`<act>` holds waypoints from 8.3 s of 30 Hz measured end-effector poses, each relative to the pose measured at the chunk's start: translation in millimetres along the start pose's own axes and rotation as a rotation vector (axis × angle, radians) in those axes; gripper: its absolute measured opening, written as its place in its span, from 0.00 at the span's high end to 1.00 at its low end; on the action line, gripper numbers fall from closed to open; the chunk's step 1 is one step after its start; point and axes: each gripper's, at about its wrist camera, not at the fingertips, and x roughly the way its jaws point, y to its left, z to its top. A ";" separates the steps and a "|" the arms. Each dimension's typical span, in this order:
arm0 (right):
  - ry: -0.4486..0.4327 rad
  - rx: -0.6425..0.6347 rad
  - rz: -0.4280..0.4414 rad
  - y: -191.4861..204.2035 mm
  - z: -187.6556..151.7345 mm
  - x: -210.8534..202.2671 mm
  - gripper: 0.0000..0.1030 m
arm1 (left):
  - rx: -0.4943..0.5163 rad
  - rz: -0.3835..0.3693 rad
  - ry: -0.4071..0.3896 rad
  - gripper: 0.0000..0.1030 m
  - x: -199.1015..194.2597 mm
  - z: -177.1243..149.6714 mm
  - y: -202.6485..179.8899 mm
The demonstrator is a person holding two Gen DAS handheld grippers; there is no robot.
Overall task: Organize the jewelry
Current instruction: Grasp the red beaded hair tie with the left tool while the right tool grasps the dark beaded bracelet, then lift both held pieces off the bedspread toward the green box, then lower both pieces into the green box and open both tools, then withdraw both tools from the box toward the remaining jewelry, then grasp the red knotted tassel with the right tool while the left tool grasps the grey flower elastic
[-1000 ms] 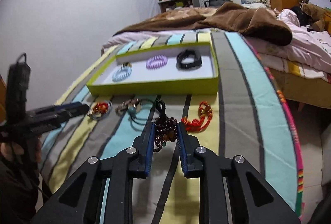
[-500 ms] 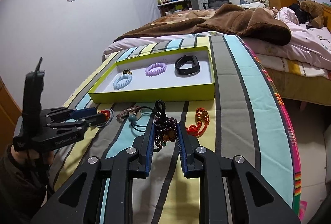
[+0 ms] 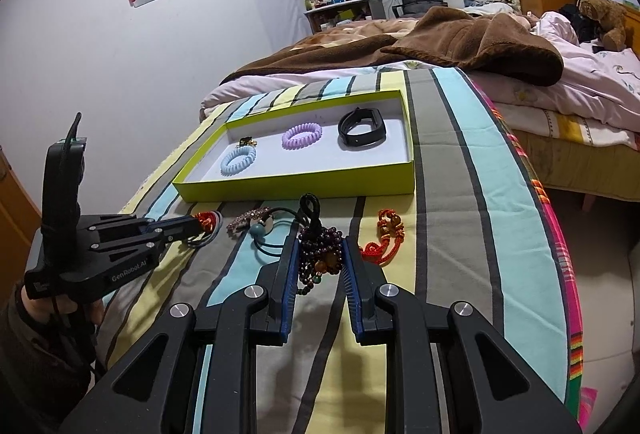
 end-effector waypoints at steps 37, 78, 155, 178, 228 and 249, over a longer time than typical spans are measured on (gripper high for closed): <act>0.000 0.001 0.016 4.0 1.6 0.6 0.78 | 0.127 0.051 0.046 1.00 9.0 -2.7 -4.8; 0.000 -0.001 0.017 5.4 3.2 1.0 0.78 | -0.020 -0.090 0.005 0.92 3.3 0.5 1.5; 0.156 -0.146 -0.115 -22.1 86.2 109.3 0.64 | -0.121 -0.203 0.032 0.70 71.4 86.3 20.5; 0.066 -0.007 -0.115 -34.3 56.3 39.5 0.52 | -0.217 -0.126 -0.128 0.59 -18.4 43.6 43.1; 0.134 -0.033 -0.182 -13.3 14.9 46.0 0.89 | -0.329 -0.124 -0.065 0.54 -25.8 -27.1 49.9; 0.075 -0.009 -0.108 -13.8 19.2 24.7 0.89 | -0.197 -0.054 0.030 0.50 22.5 -5.3 27.8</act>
